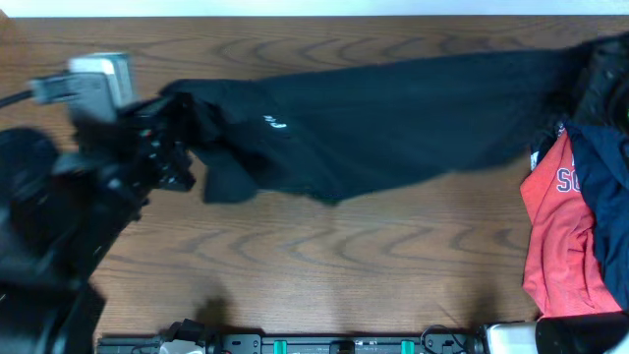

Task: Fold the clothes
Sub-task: 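Lift the bottom hem and fold it up toward the collar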

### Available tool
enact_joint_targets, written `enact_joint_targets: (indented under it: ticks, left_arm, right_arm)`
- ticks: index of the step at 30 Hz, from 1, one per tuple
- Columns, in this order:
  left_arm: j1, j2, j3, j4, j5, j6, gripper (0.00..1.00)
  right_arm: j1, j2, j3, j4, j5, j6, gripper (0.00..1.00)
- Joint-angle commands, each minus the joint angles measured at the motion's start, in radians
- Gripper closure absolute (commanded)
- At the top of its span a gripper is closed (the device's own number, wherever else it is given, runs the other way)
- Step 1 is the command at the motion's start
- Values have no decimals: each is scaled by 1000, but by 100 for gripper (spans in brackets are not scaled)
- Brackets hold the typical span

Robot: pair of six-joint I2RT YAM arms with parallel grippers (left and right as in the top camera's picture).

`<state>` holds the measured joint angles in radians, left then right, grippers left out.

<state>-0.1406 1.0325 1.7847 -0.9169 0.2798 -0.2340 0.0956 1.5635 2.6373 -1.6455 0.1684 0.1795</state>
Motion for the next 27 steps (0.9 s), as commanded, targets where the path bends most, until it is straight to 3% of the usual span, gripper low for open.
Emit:
enact_joint_targets:
  ticks: [1,9,15,21,27]
  left_arm:
    - [0,9,86,-20,-31,15,94]
    - [0,78,119,-129,-27,-26,94]
    - [0,246,119,-161,-27,-25,94]
    - [0,456,150,89,-86,28,94]
    - [31,586,327,256,-214,35,94]
  right_arm:
    - [3,25,5,-54,30,56,99]
    - [-14,62,-106,-52,-76,109,99]
    - [-72,224,-136,-41,-189,56,99]
    - [-103,403,-132,176,-250,-9,99]
    - [-131,423,-90,443,-237,20,99]
